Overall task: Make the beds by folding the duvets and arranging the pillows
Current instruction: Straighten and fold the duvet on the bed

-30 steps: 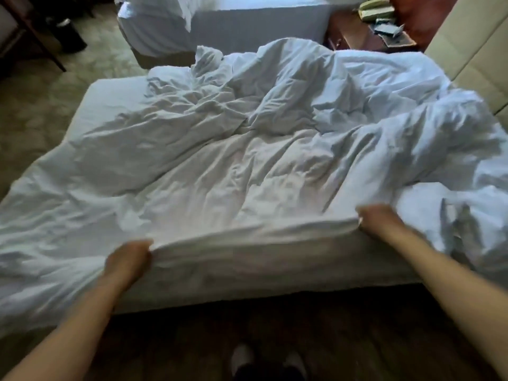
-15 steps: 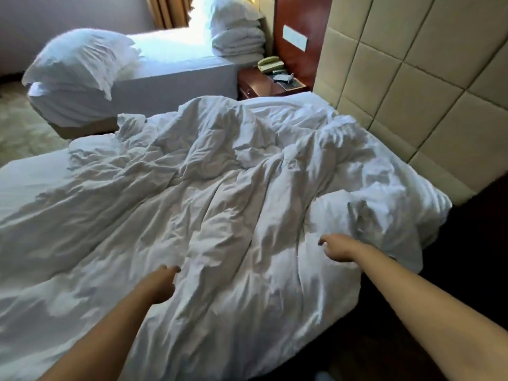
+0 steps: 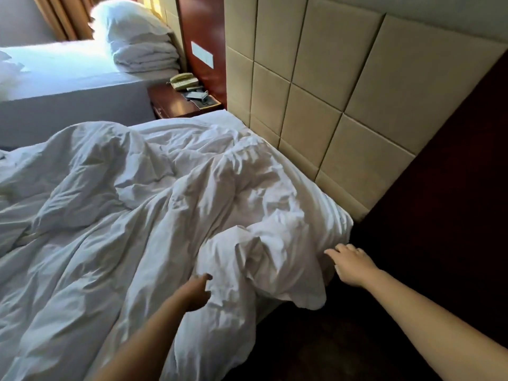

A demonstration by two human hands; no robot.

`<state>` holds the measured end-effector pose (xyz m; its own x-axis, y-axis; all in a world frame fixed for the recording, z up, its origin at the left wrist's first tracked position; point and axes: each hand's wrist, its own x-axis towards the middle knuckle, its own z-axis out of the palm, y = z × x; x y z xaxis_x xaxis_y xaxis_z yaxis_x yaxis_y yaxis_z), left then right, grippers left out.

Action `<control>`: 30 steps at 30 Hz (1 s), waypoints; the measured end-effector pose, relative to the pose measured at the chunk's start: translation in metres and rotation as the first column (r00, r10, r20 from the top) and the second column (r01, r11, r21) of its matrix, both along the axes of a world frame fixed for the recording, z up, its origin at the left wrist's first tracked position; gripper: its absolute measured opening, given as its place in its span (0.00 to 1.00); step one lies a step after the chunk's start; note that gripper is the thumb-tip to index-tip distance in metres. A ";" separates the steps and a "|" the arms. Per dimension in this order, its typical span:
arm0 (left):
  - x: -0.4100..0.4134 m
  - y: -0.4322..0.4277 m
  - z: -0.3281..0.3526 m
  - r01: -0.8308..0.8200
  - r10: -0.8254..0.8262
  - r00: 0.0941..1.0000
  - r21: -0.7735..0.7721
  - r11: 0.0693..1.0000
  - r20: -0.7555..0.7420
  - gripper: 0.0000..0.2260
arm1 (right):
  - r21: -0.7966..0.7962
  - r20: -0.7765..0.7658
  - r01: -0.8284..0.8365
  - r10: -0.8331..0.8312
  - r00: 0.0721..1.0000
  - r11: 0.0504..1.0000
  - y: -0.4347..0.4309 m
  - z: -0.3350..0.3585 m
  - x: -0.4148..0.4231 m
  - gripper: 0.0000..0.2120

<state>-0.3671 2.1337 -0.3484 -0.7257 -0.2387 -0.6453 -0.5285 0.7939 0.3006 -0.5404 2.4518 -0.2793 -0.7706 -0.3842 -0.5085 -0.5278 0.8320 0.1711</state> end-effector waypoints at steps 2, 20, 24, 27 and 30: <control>-0.035 0.039 -0.001 0.028 -0.025 0.996 0.034 0.999 -0.085 0.24 | 0.009 0.002 -0.004 0.004 1.000 1.000 0.010 -0.007 -0.027 0.25; -0.219 0.002 -0.153 -0.139 0.176 0.976 -0.253 0.957 0.128 0.56 | 0.013 0.212 -0.117 0.112 0.971 0.993 -0.077 -0.203 -0.214 0.48; -0.224 0.011 -0.180 -0.163 0.199 0.975 -0.292 0.942 0.100 0.48 | 0.028 0.292 -0.156 0.141 0.946 0.987 -0.100 -0.237 -0.232 0.27; -0.229 0.019 -0.170 -0.254 0.272 0.961 -0.226 0.940 0.049 0.32 | -0.059 0.281 -0.352 0.354 0.892 0.934 -0.115 -0.226 -0.243 0.29; -0.240 0.031 -0.134 -0.381 0.380 0.925 -0.034 0.924 -0.017 0.22 | -0.153 0.311 -0.532 0.552 0.774 0.833 -0.129 -0.184 -0.292 0.17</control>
<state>-0.6072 2.1651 -0.4821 -0.5823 -0.5208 -0.6243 -0.7899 0.5440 0.2829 -0.8327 2.3230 -0.4636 -0.2173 -0.7213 -0.6576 -0.9098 0.3937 -0.1312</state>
